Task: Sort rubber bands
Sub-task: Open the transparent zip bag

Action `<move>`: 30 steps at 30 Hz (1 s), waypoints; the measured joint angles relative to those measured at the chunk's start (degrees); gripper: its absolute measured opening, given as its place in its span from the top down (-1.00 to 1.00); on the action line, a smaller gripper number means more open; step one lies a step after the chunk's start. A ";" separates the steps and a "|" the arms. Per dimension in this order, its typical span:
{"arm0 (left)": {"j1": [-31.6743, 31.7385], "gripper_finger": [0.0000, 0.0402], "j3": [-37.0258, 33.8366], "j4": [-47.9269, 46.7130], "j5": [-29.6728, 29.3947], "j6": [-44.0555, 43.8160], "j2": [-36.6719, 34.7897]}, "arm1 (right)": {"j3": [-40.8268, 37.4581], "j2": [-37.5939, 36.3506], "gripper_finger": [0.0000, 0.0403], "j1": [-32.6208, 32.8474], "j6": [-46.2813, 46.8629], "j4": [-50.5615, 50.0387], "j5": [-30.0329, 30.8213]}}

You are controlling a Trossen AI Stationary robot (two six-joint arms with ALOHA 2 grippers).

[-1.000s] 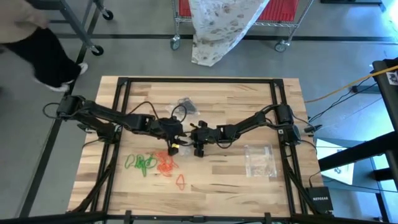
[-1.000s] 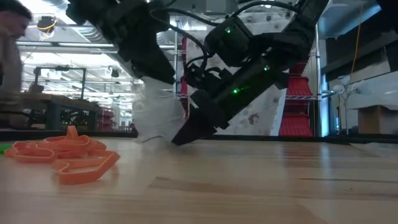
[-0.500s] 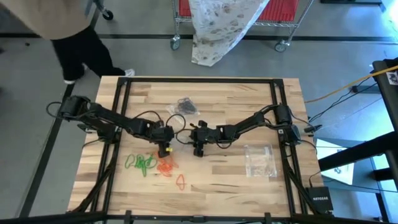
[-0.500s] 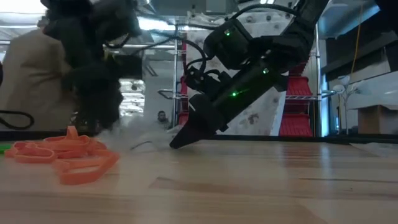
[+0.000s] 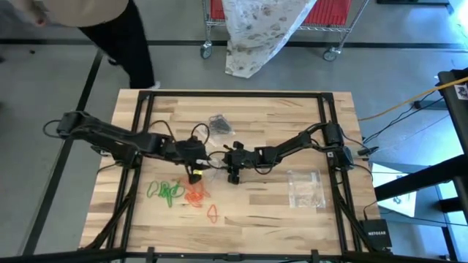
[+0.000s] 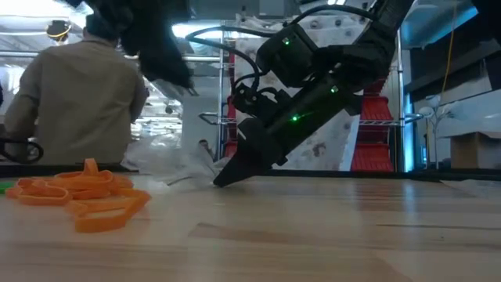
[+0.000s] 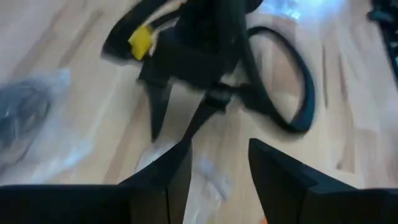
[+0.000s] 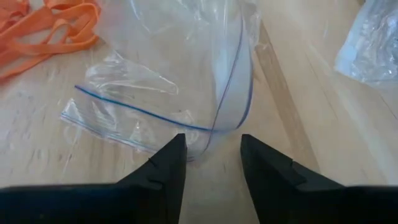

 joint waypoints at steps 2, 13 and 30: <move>-0.28 0.25 0.00 2.18 -0.02 1.12 1.75 | -0.02 0.00 0.27 0.00 -0.02 0.16 0.01; 0.33 0.25 -0.06 -4.59 -5.63 -0.42 18.61 | -0.07 0.00 0.27 0.00 -0.10 0.23 -0.03; 0.46 0.25 -0.13 -5.90 -4.01 -3.20 17.22 | -0.11 -4.18 0.27 0.01 0.68 0.66 0.38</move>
